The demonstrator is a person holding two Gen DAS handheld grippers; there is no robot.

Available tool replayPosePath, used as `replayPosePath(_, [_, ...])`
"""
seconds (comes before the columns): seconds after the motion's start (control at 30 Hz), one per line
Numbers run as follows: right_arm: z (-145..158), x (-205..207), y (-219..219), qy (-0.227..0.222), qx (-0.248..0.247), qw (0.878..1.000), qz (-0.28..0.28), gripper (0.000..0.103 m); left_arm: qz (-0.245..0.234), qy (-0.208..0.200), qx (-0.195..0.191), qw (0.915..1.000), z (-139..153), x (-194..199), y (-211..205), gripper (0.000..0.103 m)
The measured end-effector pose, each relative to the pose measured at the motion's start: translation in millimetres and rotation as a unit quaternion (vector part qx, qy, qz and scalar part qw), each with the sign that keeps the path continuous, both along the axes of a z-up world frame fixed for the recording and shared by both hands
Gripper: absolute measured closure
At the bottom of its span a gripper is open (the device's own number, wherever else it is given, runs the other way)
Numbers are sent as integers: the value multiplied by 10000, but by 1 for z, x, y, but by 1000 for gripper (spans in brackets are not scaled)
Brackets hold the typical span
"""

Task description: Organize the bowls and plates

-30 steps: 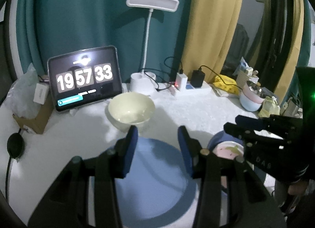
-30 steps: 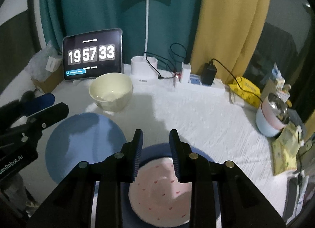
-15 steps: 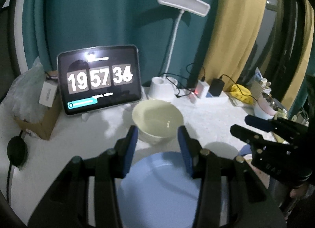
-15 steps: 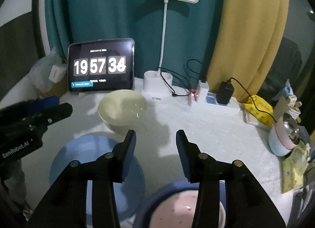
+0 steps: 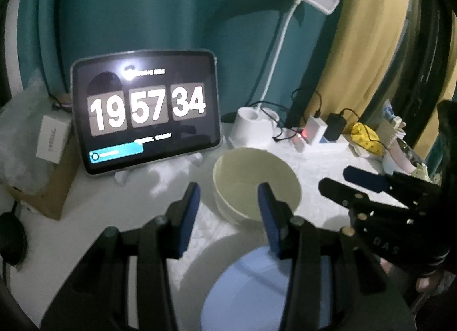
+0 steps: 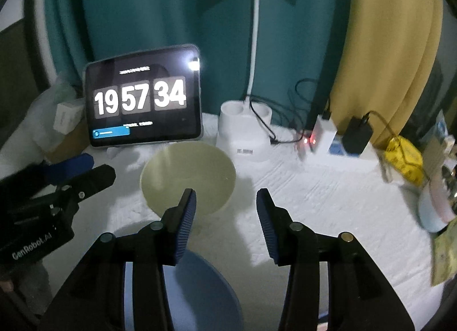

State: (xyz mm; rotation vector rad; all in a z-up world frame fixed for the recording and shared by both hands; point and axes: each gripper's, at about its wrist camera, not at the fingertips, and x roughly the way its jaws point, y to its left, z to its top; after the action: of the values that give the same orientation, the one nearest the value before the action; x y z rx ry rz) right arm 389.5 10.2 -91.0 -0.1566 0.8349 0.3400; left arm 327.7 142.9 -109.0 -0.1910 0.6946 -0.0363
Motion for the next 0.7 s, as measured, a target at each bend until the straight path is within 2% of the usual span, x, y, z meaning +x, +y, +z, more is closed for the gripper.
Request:
replayPosePath(0.37, [-42, 42, 11, 1045, 189, 9931, -498, 57, -39, 424, 19, 9991, -30, 38, 4, 59])
replayPosePath(0.7, [-66, 57, 17, 1424, 243, 9870, -706, 57, -74, 887, 86, 9960, -51, 60, 2, 60])
